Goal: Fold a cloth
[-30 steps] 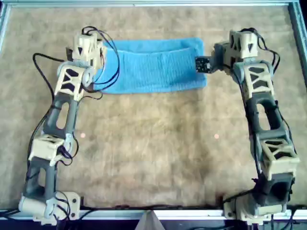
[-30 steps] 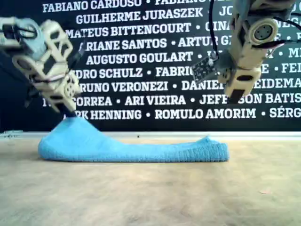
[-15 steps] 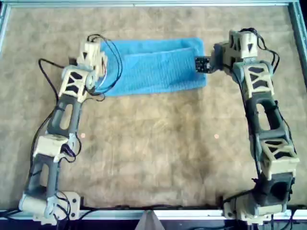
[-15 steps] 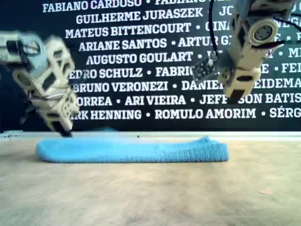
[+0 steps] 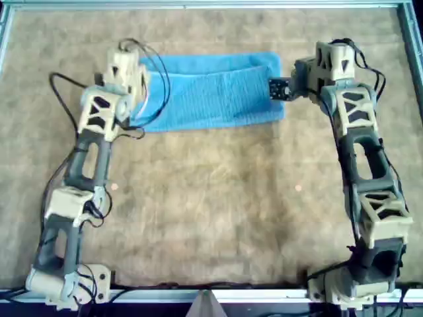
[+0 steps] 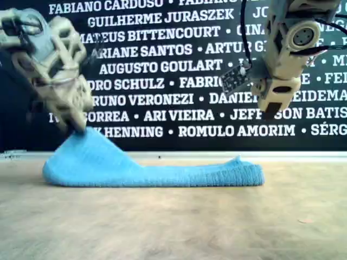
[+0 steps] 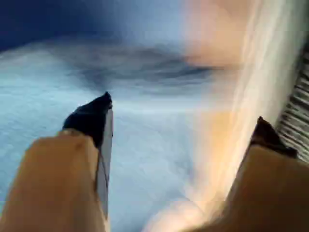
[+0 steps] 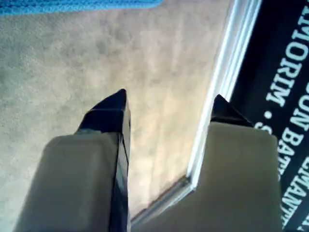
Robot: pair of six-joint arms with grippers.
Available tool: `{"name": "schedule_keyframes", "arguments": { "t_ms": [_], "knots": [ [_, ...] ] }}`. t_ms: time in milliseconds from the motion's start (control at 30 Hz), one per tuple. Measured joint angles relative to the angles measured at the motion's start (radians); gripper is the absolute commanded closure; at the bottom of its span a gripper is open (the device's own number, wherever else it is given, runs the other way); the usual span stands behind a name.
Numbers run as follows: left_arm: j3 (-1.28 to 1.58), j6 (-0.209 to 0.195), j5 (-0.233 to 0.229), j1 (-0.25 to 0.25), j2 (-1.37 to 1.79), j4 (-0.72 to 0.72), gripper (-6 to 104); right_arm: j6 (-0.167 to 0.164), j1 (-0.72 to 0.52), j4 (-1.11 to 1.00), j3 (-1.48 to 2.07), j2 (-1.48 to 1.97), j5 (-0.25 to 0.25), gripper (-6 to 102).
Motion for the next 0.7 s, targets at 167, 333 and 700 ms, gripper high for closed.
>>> {"name": "schedule_keyframes", "arguments": {
  "t_ms": [167,333,700],
  "knots": [
    [-0.06,-0.006,-0.006,-0.012,0.054,0.043,-3,0.0,0.002,0.0,0.0,-0.014,0.0,27],
    [-0.107,-0.021,-0.025,-0.023,0.054,0.021,-3,0.0,0.0,0.0,-0.002,-0.011,0.0,27],
    [-0.112,-0.029,-0.054,-0.055,0.19,0.413,-3,-0.012,-0.003,0.259,0.012,0.028,0.0,27]
  ]
}}
